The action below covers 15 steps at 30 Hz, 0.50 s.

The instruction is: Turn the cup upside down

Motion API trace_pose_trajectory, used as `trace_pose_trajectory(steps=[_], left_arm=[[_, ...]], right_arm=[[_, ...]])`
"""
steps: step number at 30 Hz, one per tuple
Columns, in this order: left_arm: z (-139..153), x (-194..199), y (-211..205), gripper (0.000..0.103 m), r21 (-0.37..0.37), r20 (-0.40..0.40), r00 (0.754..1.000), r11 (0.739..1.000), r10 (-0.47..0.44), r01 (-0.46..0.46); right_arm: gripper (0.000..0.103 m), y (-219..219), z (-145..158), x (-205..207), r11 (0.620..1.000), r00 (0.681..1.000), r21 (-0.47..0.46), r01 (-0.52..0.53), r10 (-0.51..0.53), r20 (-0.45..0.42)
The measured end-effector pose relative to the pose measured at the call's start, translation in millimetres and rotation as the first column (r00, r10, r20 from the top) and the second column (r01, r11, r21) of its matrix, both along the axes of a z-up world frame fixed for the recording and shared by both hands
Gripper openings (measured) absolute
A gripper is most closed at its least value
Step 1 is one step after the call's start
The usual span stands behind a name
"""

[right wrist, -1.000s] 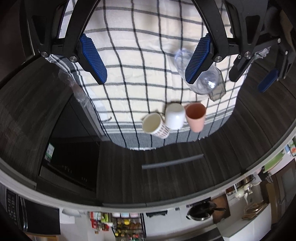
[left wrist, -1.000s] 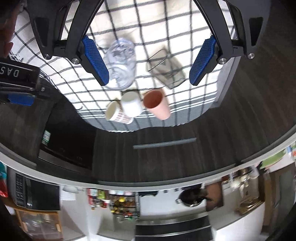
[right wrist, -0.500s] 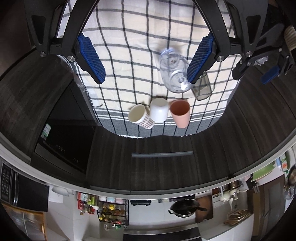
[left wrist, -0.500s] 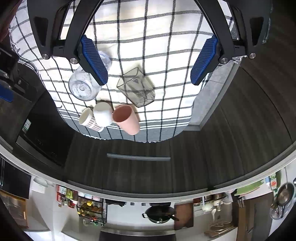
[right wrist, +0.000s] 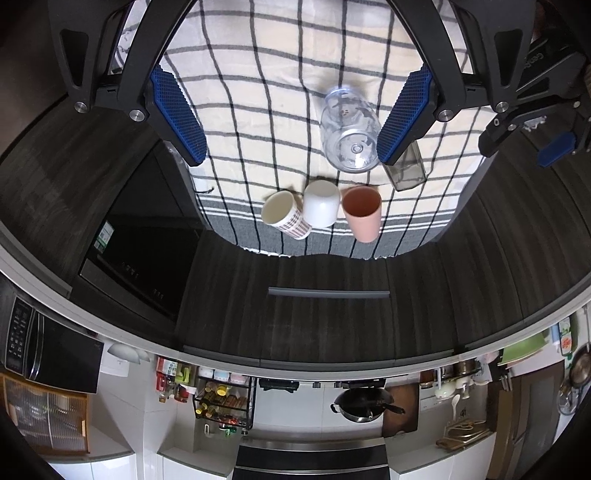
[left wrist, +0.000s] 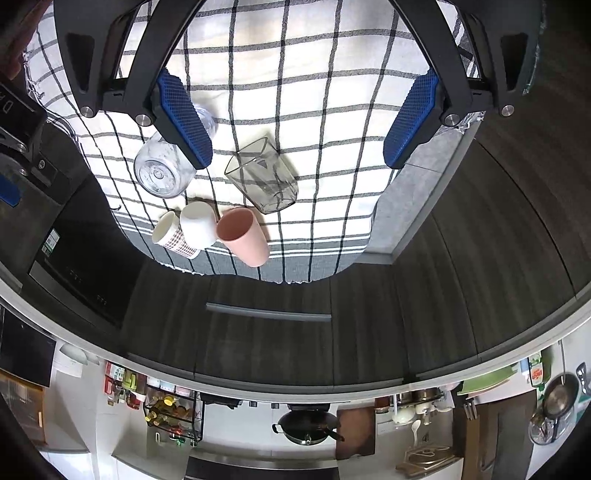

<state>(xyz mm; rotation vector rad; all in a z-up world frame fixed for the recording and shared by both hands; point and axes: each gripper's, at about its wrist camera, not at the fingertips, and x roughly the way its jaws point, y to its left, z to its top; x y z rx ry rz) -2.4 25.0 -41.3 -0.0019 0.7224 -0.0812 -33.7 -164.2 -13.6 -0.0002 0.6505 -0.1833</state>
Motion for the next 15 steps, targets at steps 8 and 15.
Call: trace_pose_trajectory(steps=[8,15], left_arm=[[0.7,0.6,-3.5,0.097,0.008,-0.011,1.000,1.000,-0.012,0.012],[1.6,-0.8,-4.1,0.098,0.014,-0.016,1.000,1.000,-0.010,0.010]], right_arm=[[0.095,-1.8,1.2,-0.7,1.000,1.000,0.001,0.010,-0.010,0.013],[0.095,-2.2,1.3,-1.3,1.000,1.000,0.006,0.010,-0.010,0.016]])
